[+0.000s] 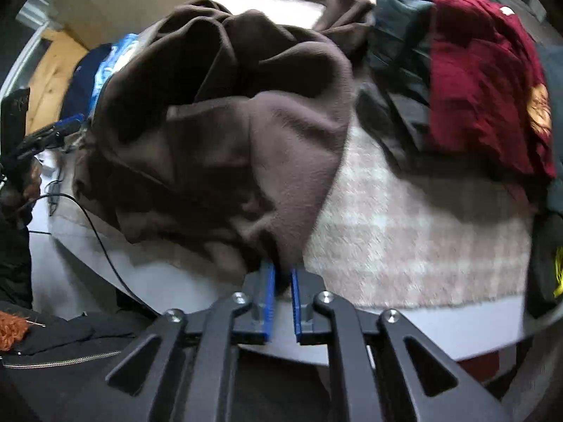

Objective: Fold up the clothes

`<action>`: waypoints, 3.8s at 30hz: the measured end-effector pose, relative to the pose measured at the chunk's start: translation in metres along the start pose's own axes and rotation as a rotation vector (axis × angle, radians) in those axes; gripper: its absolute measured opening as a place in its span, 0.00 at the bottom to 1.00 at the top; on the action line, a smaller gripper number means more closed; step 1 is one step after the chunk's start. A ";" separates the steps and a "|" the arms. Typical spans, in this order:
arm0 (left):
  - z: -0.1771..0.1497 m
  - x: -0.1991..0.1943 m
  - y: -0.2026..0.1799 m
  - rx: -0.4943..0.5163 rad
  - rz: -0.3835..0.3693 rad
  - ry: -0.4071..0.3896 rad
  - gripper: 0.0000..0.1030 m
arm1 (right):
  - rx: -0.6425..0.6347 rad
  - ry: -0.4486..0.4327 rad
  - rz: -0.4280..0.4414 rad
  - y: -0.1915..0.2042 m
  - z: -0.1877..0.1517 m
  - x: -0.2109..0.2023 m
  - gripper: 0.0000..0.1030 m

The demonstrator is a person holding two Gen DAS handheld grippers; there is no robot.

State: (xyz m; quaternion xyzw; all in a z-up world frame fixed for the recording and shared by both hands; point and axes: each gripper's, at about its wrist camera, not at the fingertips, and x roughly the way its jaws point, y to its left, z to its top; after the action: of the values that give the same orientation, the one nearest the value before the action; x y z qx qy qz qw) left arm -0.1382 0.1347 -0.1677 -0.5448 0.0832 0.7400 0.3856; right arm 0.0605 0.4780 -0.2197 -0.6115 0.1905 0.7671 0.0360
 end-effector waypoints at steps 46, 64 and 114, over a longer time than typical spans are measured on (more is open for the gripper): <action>-0.039 -0.156 0.042 -0.244 0.072 -0.337 0.00 | -0.474 -0.421 -0.014 0.221 0.284 -0.017 0.18; 0.040 0.002 0.097 -0.105 0.002 -0.010 0.23 | -0.073 -0.177 0.130 0.154 0.098 0.096 0.60; 0.166 0.098 -0.108 0.147 -0.159 0.058 0.06 | 0.284 -0.275 0.217 -0.049 -0.028 0.026 0.04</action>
State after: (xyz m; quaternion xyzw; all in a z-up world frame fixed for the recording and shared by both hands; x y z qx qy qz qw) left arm -0.2010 0.3459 -0.1554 -0.5412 0.1049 0.6829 0.4792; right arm 0.0943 0.5092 -0.2621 -0.4660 0.3546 0.8081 0.0647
